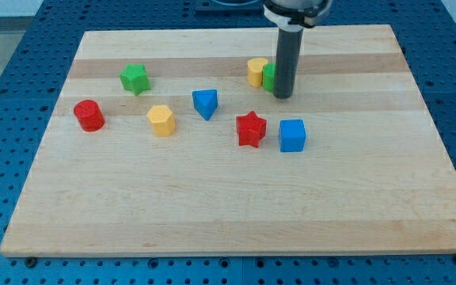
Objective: Move the green star towards the yellow heart
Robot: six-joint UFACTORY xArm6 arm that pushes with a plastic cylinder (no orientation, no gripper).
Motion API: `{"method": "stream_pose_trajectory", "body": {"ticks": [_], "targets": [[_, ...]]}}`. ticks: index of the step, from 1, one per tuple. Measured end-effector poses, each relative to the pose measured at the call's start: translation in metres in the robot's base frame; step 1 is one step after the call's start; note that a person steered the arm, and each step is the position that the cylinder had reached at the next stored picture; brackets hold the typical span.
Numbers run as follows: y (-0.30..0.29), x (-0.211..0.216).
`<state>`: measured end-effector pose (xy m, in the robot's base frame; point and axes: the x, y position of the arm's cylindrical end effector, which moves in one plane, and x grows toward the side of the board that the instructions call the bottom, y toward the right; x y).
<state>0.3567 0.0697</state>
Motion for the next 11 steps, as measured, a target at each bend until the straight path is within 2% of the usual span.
{"method": "stream_pose_trajectory", "body": {"ticks": [1,2,4,5,6,7,8,9,10,11], "targets": [[0.000,-0.010],[0.007,0.012],[0.006,0.010],[0.051,0.031],[0.104,0.089],[0.080,0.196],[-0.021,0.247],[-0.145,0.218],[-0.216,0.161],[-0.242,0.138]]}}
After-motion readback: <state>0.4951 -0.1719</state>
